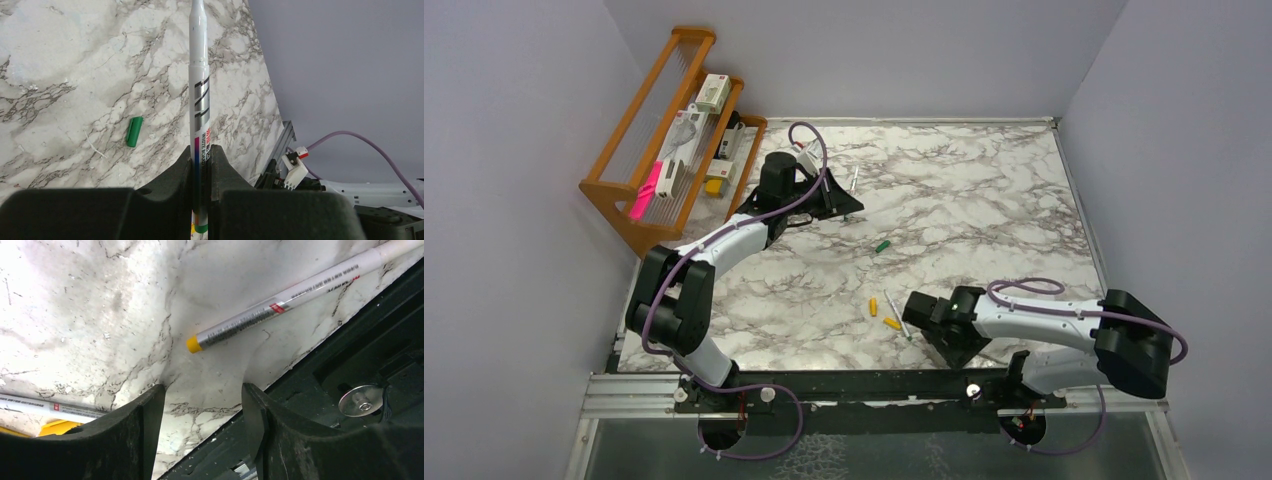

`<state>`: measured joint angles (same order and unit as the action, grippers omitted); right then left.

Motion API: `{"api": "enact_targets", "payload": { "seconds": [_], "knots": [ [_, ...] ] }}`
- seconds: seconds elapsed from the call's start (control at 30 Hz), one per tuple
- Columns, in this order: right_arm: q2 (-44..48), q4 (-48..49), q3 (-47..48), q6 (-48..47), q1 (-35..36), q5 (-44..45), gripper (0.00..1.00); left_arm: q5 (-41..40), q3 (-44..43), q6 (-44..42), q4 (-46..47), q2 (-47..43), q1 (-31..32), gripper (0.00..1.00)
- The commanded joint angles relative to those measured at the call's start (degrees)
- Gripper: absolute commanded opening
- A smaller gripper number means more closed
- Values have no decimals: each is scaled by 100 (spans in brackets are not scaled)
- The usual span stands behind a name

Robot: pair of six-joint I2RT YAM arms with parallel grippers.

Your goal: Insert the pens into the pen caps

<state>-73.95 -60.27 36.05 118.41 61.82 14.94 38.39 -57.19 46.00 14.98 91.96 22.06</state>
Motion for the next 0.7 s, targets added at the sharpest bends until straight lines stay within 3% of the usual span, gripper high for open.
{"api": "enact_targets", "payload": {
  "seconds": [0.0,0.27,0.4,0.67],
  "knots": [
    [-209,-268,-69,621,-21,912,58,195,-73,22,180,83,-29,0],
    [766,-1152,-337,2268,-21,929,60,212,-167,23,184,161,-33,0],
    [1166,-1468,-344,2523,-23,1071,59,230,-237,41,187,198,-28,0],
    [1119,-2029,-226,3067,-31,1037,59,248,-346,49,185,269,-29,0]
  ]
}}
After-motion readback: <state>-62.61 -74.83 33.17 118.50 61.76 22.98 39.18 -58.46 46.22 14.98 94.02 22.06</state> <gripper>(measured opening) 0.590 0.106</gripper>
